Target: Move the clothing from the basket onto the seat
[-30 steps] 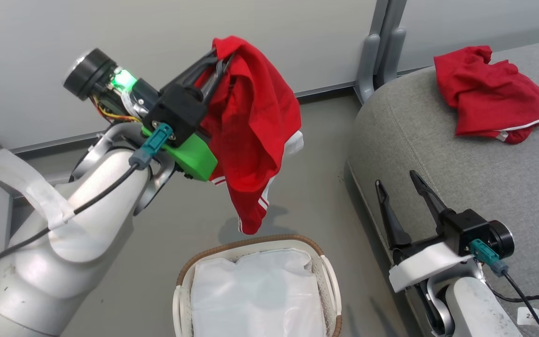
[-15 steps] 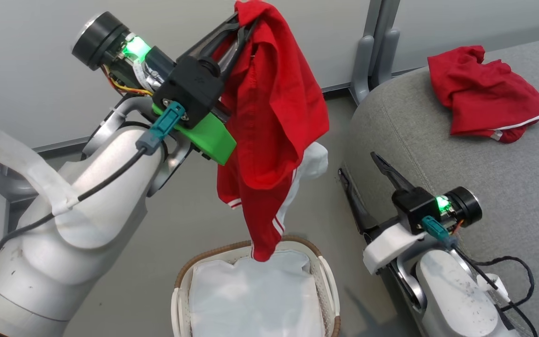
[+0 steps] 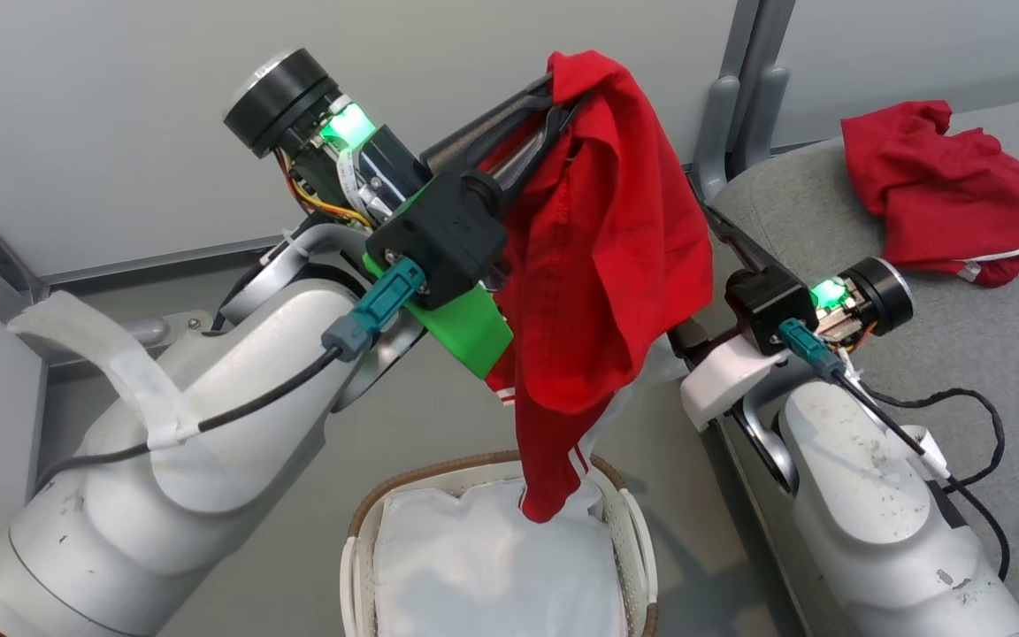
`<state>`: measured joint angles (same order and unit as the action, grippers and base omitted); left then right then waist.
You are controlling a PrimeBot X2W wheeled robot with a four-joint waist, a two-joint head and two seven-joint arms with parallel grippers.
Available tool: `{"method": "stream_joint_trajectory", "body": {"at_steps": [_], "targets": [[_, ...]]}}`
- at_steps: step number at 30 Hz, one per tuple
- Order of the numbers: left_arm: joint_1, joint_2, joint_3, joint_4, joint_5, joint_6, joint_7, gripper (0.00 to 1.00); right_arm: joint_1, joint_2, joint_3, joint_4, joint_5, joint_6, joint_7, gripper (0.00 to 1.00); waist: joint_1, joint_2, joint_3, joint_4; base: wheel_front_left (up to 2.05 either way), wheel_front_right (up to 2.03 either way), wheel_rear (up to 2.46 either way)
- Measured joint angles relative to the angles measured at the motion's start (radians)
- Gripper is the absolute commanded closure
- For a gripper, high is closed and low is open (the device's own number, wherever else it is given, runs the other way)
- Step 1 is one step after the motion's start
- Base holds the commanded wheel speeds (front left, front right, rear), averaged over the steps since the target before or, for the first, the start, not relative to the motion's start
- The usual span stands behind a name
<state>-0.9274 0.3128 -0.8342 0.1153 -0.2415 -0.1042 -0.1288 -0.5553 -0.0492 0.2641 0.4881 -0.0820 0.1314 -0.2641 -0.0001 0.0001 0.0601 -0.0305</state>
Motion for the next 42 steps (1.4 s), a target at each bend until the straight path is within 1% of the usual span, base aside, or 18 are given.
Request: {"method": "stream_joint_trajectory", "body": {"at_steps": [3, 5, 6, 7, 8, 17, 18, 19, 20, 21, 22, 23, 27, 31, 35, 42], "targets": [[0.014, 0.004, -0.010, -0.003, -0.003, 0.000, 0.000, 1.00, -0.023, -0.003, 0.015, -0.016, 0.001, 0.000, 0.000, 0.00, 0.0000, 0.0000, -0.002, 0.003, 0.00, 0.00, 0.00], [0.022, 0.004, -0.016, -0.002, -0.006, -0.001, 0.000, 1.00, -0.035, -0.005, 0.045, -0.021, 0.015, 0.000, 0.000, 0.00, 0.0000, 0.0000, -0.005, 0.004, 0.00, 0.00, 0.00], [0.027, 0.005, -0.018, -0.001, -0.007, -0.001, 0.000, 1.00, -0.040, -0.007, 0.061, -0.023, 0.026, 0.000, 0.000, 0.69, 0.0000, 0.0000, -0.007, 0.004, 0.00, 0.00, 0.00], [0.032, 0.005, -0.019, 0.001, -0.010, -0.001, -0.002, 1.00, -0.043, -0.009, 0.073, -0.023, 0.033, 0.000, 0.000, 0.98, 0.0000, 0.0000, -0.008, 0.004, 0.00, 0.00, 0.00], [0.039, 0.005, -0.020, 0.006, -0.015, 0.000, -0.004, 1.00, -0.048, -0.014, 0.091, -0.022, 0.040, 0.000, 0.000, 1.00, 0.0000, 0.0000, -0.011, 0.004, 0.00, 0.00, 0.00], [0.134, 0.019, -0.005, 0.061, -0.071, 0.035, -0.045, 1.00, -0.047, -0.033, 0.134, -0.045, 0.077, 0.000, 0.000, 1.00, 0.0000, 0.0000, -0.018, 0.002, 0.00, 0.00, 0.00], [0.151, 0.021, -0.002, 0.070, -0.079, 0.040, -0.053, 0.98, -0.045, -0.035, 0.136, -0.049, 0.079, 0.000, 0.000, 1.00, 0.0000, 0.0000, -0.017, 0.002, 0.00, 0.00, 0.00], [0.167, 0.021, 0.002, 0.081, -0.086, 0.046, -0.060, 0.82, -0.041, -0.037, 0.137, -0.054, 0.082, 0.000, 0.000, 1.00, 0.0000, 0.0000, -0.017, 0.002, 0.00, 0.00, 0.00], [0.180, 0.021, 0.004, 0.089, -0.093, 0.052, -0.068, 0.60, -0.037, -0.039, 0.138, -0.057, 0.083, 0.000, 0.000, 1.00, 0.0000, 0.0000, -0.016, 0.001, 0.00, 0.00, 0.00], [0.196, 0.022, 0.004, 0.100, -0.097, 0.057, -0.078, 0.45, -0.032, -0.040, 0.139, -0.061, 0.083, 0.000, 0.000, 1.00, 0.0000, 0.0000, -0.015, 0.001, 0.00, 0.00, 0.00], [0.213, 0.021, 0.006, 0.111, -0.100, 0.065, -0.088, 0.05, -0.029, -0.042, 0.139, -0.063, 0.084, 0.000, 0.000, 1.00, 0.0000, 0.0000, -0.015, 0.000, 0.00, 0.00, 0.00], [0.227, 0.020, 0.009, 0.120, -0.106, 0.070, -0.096, 0.00, -0.027, -0.043, 0.140, -0.065, 0.084, 0.000, 0.000, 1.00, 0.0000, 0.0000, -0.014, 0.000, 0.00, 0.00, 0.00], [0.305, -0.002, 0.028, 0.166, -0.135, 0.095, -0.122, 0.00, -0.017, -0.046, 0.141, -0.072, 0.090, 0.000, 0.000, 1.00, 0.0000, 0.0000, -0.012, -0.003, 0.00, 0.00, 0.00], [0.379, -0.040, 0.055, 0.203, -0.155, 0.113, -0.132, 0.00, -0.006, -0.051, 0.132, -0.077, 0.090, 0.000, 0.000, 1.00, 0.0000, 0.0000, -0.009, -0.006, 0.00, 0.00, 0.00], [0.454, -0.079, 0.104, 0.195, -0.163, 0.113, -0.132, 0.00, -0.001, -0.057, 0.122, -0.082, 0.090, 0.000, 0.000, 1.00, 0.0000, 0.0000, -0.003, -0.009, 0.00, 0.00, 0.00], [0.557, -0.125, 0.164, 0.221, -0.127, 0.079, -0.133, 0.00, 0.007, -0.063, 0.095, -0.093, 0.082, 0.000, 0.000, 1.00, 0.0001, 0.0000, 0.008, -0.021, 0.00, 0.00, 0.00]]}}
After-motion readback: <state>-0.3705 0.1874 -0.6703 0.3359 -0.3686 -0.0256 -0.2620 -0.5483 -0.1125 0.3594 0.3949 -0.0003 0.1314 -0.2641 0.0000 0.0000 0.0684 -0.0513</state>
